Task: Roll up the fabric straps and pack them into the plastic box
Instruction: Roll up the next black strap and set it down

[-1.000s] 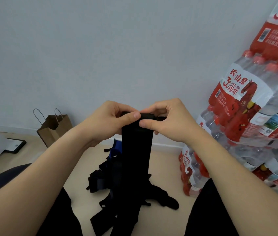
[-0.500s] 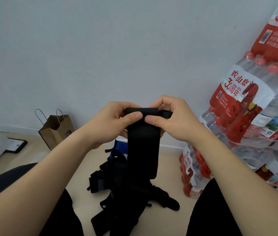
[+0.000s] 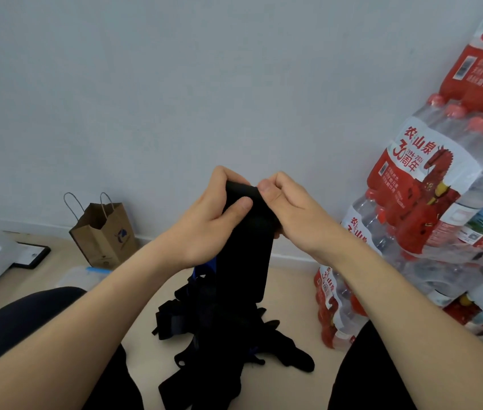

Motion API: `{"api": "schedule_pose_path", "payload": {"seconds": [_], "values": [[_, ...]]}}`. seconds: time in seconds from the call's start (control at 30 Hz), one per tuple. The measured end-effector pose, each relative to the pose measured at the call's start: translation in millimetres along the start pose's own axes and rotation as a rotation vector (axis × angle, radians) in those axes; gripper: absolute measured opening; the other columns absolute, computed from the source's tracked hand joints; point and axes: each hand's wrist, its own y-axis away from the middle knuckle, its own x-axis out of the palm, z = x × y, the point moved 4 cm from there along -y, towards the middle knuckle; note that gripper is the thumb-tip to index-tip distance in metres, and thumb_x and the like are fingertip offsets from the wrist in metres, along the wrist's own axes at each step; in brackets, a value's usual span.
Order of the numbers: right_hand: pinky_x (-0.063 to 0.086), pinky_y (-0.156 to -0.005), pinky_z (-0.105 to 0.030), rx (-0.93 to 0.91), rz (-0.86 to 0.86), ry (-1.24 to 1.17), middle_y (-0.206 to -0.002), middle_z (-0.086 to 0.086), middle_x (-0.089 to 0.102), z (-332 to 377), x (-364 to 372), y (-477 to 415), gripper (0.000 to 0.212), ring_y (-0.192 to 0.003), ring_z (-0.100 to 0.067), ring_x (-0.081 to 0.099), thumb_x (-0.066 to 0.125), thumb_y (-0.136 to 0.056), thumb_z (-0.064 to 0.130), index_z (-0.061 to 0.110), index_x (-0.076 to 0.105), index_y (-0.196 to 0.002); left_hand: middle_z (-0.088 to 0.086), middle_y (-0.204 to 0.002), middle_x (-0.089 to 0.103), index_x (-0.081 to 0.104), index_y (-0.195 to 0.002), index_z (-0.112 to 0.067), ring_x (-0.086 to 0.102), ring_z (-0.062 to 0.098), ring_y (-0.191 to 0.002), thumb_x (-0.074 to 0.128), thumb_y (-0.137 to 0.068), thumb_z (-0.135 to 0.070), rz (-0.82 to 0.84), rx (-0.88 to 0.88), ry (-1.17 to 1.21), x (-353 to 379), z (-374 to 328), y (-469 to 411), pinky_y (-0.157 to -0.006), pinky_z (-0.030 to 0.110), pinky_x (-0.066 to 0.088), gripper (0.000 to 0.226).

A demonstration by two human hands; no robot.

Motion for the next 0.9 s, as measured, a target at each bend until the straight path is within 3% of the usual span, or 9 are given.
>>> {"api": "schedule_pose_path", "payload": {"seconds": [0.07,0.17,0.27,0.33,0.5,0.6,0.67,0.83,0.9], "values": [[0.047,-0.058,-0.024,-0.044,-0.01,0.008,-0.069,0.011,0.059,4,-2,0,0.025,-0.062,-0.009,0.055,0.05,-0.115,0.037,0.017,0.053,-0.1,0.001,-0.108,0.069,0.054,-0.122,-0.009,0.067,0.007,-0.097,0.045,-0.116,-0.032,-0.065,-0.036,0.025,-2,-1,-3,-0.085,0.026,0.056,0.026],[0.058,-0.082,-0.044,-0.099,-0.008,-0.008,-0.093,-0.006,0.069,11,-6,0,0.013,-0.086,-0.018,0.066,0.063,-0.107,0.033,0.021,0.062,-0.11,0.001,-0.103,0.074,0.068,-0.121,-0.013,0.071,0.01,-0.096,0.048,-0.113,-0.041,-0.049,-0.119,0.102,-5,2,-7,-0.09,0.035,0.058,0.036],[0.06,-0.092,-0.04,-0.136,-0.035,0.002,-0.098,0.007,0.073,16,-13,2,0.02,-0.095,-0.015,0.07,0.071,-0.095,0.033,0.028,0.067,-0.113,0.016,-0.113,0.079,0.073,-0.124,-0.012,0.076,0.032,-0.109,0.062,-0.11,-0.026,0.027,-0.102,0.166,-8,6,-8,-0.099,0.047,0.061,0.023],[0.061,-0.094,-0.046,-0.127,-0.052,-0.021,-0.102,0.0,0.078,17,-17,2,0.028,-0.096,-0.025,0.074,0.077,-0.09,0.032,0.027,0.067,-0.116,0.014,-0.116,0.079,0.074,-0.127,-0.014,0.076,0.031,-0.112,0.07,-0.105,-0.015,0.022,-0.029,0.171,-13,5,-8,-0.1,0.042,0.062,0.023],[0.068,-0.071,-0.05,-0.097,-0.068,-0.015,-0.092,-0.013,0.079,20,-15,4,0.016,-0.085,-0.03,0.081,0.074,-0.103,0.033,0.02,0.07,-0.111,0.008,-0.117,0.081,0.074,-0.128,-0.015,0.077,0.026,-0.114,0.076,-0.098,-0.015,-0.05,0.028,0.193,-15,2,-6,-0.101,0.041,0.062,0.03],[0.064,-0.086,-0.062,-0.14,-0.112,-0.046,-0.095,-0.019,0.078,22,-14,4,0.009,-0.093,-0.039,0.079,0.072,-0.104,0.019,0.015,0.068,-0.112,0.01,-0.114,0.079,0.073,-0.123,-0.021,0.077,0.02,-0.107,0.061,-0.106,-0.038,-0.049,-0.019,0.186,-9,-2,-4,-0.095,0.043,0.064,0.027],[0.063,-0.09,-0.06,-0.147,-0.112,-0.052,-0.096,-0.015,0.08,22,-13,4,0.011,-0.095,-0.038,0.079,0.074,-0.102,0.013,0.014,0.068,-0.111,0.014,-0.11,0.077,0.074,-0.119,-0.019,0.075,0.02,-0.098,0.047,-0.109,-0.051,-0.016,-0.075,0.103,-7,-2,-4,-0.092,0.049,0.061,0.043],[0.066,-0.065,-0.045,-0.057,-0.017,-0.167,-0.085,-0.013,0.079,20,-12,3,0.019,-0.079,-0.032,0.079,0.072,-0.103,0.027,0.008,0.068,-0.102,0.002,-0.098,0.07,0.066,-0.116,-0.013,0.067,0.014,-0.09,0.049,-0.113,-0.037,-0.028,-0.048,-0.021,-16,-2,-3,-0.085,0.04,0.054,0.03],[0.064,-0.064,-0.043,-0.006,-0.006,-0.162,-0.084,-0.013,0.079,18,-14,2,0.029,-0.076,-0.034,0.079,0.071,-0.105,0.037,0.008,0.07,-0.099,0.011,-0.101,0.07,0.064,-0.119,-0.011,0.066,0.017,-0.093,0.051,-0.114,-0.031,0.013,-0.031,-0.002,-15,-1,-3,-0.085,0.043,0.055,0.024]]}}
